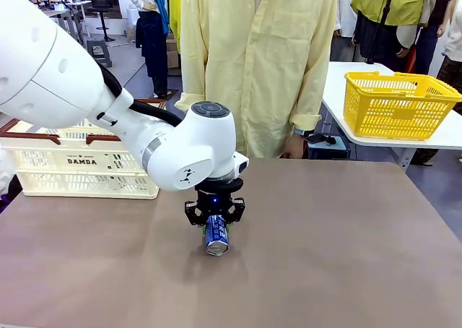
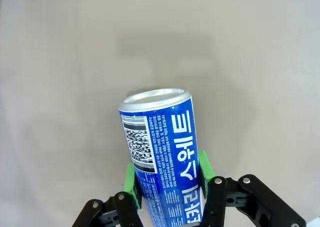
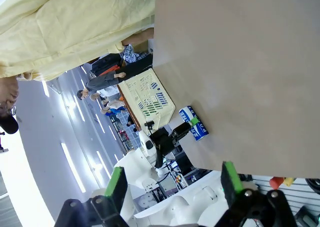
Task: Place the drinks into the Shopping basket.
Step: Pick up one drink and place it into the Shopping basket.
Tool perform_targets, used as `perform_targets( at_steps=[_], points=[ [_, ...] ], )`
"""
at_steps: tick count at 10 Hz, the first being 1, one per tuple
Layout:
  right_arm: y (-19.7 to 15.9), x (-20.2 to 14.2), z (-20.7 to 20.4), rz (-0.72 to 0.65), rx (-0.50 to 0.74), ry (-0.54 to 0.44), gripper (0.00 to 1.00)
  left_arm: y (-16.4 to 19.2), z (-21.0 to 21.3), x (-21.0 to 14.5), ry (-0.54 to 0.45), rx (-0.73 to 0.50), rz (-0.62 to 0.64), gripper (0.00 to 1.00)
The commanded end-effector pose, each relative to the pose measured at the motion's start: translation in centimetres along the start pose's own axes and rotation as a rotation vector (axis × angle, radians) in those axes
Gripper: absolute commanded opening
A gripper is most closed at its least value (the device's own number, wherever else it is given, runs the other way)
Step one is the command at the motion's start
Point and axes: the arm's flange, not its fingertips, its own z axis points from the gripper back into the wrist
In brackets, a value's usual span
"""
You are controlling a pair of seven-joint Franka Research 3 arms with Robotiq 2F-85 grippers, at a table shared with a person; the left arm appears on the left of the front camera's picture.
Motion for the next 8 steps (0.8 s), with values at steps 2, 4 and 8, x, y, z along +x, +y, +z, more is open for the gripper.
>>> perform_targets(
  at_steps=[2, 4, 8],
  points=[
    [0.3, -0.4, 0.4, -0.016, -0.013, 0.011, 1.0, 1.5, 6.9, 0.5, -0.013, -0.061, -0.067, 0.0],
    [0.3, -0.4, 0.4, -0.016, -0.013, 0.011, 1.0, 4.7, 16.4, 3.4, -0.063, -0.106, -0.14, 0.0],
    [0.3, -0.4, 0.4, -0.016, -0.013, 0.011, 1.0, 17.4, 32.0, 16.1, -0.105, -0.226, -0.256, 0.0]
  ],
)
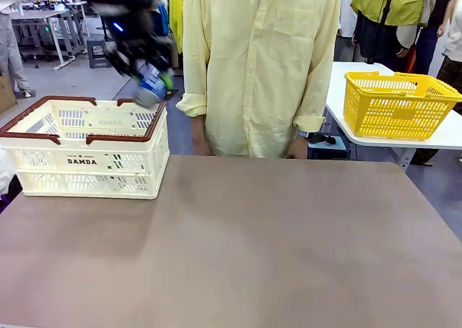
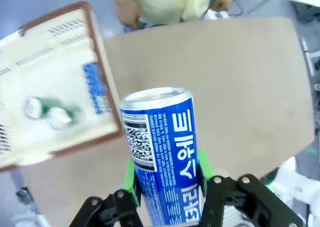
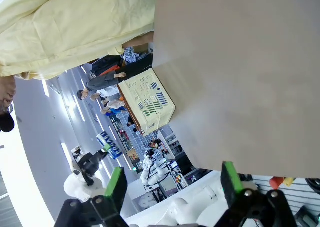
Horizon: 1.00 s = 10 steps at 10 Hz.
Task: Place the drinks into the Shopping basket.
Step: Pick up one drink and place it into the Shopping basket.
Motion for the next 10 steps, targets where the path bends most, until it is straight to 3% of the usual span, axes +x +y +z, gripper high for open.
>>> perform_targets(
  at_steps=[1, 2, 3, 4, 6, 7, 8, 10],
  points=[
    [0.3, -0.4, 0.3, -0.015, -0.013, 0.012, 1.0, 7.1, -0.4, 5.1, 0.053, -0.064, 0.069, 0.0],
    [0.3, -0.4, 0.3, -0.015, -0.013, 0.012, 1.0, 11.7, -0.4, 5.7, 0.065, -0.064, 0.184, 0.0],
    [0.3, -0.4, 0.3, -0.015, -0.013, 0.012, 1.0, 14.0, 0.3, 4.8, 0.091, -0.144, 0.344, 0.0],
    [0.3, -0.4, 0.3, -0.015, -0.013, 0.012, 1.0, 10.4, 0.7, 4.3, 0.028, -0.024, 0.089, 0.0],
    [0.3, -0.4, 0.3, -0.015, -0.013, 0.012, 1.0, 10.4, 0.7, 4.3, 0.028, -0.024, 0.089, 0.0],
    [0.3, -0.4, 0.3, -0.015, -0.013, 0.012, 1.0, 13.8, -0.4, 5.0, 0.068, -0.046, 0.161, 0.0],
    [0.3, -0.4, 0.3, -0.015, -0.013, 0.012, 1.0, 13.5, -1.4, 5.0, -0.041, -0.005, 0.118, 0.0],
    [0.3, -0.4, 0.3, -0.015, -0.013, 0.012, 1.0, 14.1, -4.9, 6.8, -0.032, 0.012, 0.075, 0.0]
  ],
)
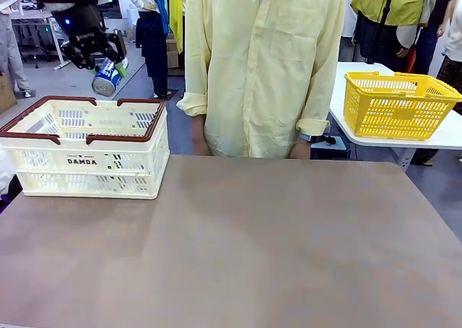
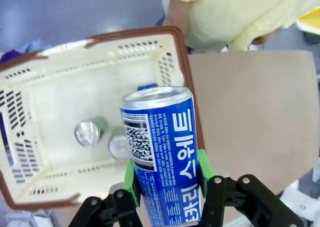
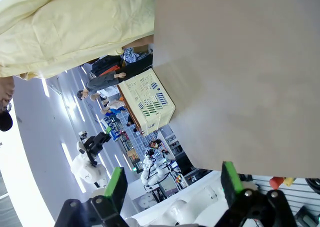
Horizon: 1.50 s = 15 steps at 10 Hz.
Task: Place the drinks into the Shopping basket.
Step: Pick up one drink and place it into the Shopping basket.
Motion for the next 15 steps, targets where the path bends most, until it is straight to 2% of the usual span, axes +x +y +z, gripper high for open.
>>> perform_targets(
  at_steps=[1, 3, 6, 9, 15],
  points=[
    [0.3, -0.4, 0.3, -0.015, -0.013, 0.012, 1.0, 0.9, -4.2, 1.9, 0.003, 0.034, 0.001, 0.0],
    [0.3, -0.4, 0.3, -0.015, -0.013, 0.012, 1.0, 0.9, -8.4, 2.8, 0.086, 0.051, 0.047, 0.0],
    [0.3, -0.4, 0.3, -0.015, -0.013, 0.012, 1.0, 0.3, -12.6, 1.9, 0.176, 0.061, 0.055, 0.0],
    [0.3, -0.4, 0.3, -0.015, -0.013, 0.012, 1.0, -0.1, -15.8, 1.2, 0.17, 0.084, 0.085, 0.0],
    [0.3, -0.4, 0.3, -0.015, -0.013, 0.012, 1.0, 1.0, -18.6, 1.2, 0.2, 0.187, 0.07, 0.0]
  ],
)
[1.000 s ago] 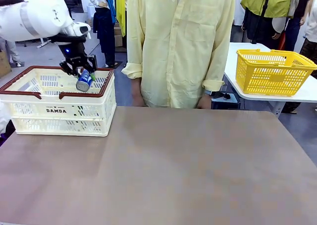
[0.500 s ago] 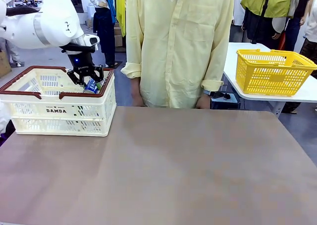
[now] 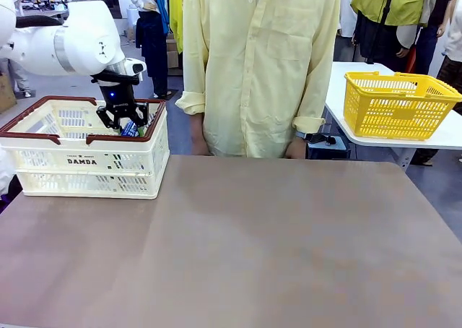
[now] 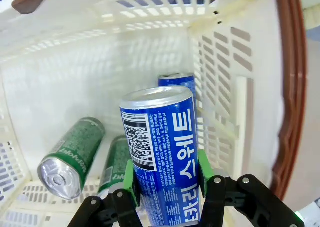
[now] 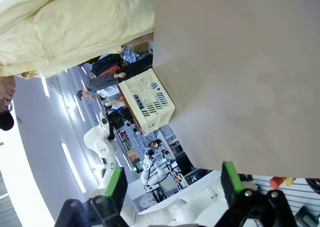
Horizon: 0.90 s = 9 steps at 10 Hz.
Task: Place the drinks into the Shopping basket.
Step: Pick up one drink and place it into the Shopping basket.
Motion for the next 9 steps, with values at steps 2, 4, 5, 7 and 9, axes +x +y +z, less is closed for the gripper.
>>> perform_targets(
  at_steps=[2, 4, 5, 7, 9],
  points=[
    [0.3, -0.4, 0.3, -0.015, -0.013, 0.012, 1.0, -0.1, -1.3, 1.1, -0.024, 0.037, 0.003, 0.0],
    [0.3, -0.4, 0.3, -0.015, -0.013, 0.012, 1.0, -0.1, -2.2, 1.5, -0.022, 0.06, -0.009, 0.0],
    [0.3, -0.4, 0.3, -0.015, -0.013, 0.012, 1.0, -0.1, -2.2, 1.5, -0.021, 0.048, -0.007, 0.52],
    [0.3, -0.4, 0.3, -0.015, -0.013, 0.012, 1.0, 0.0, -2.1, 1.5, -0.022, 0.057, -0.002, 1.0],
    [0.3, -0.4, 0.3, -0.015, -0.013, 0.012, 1.0, 0.0, -1.8, 1.5, -0.03, 0.06, 0.002, 1.0]
  ],
)
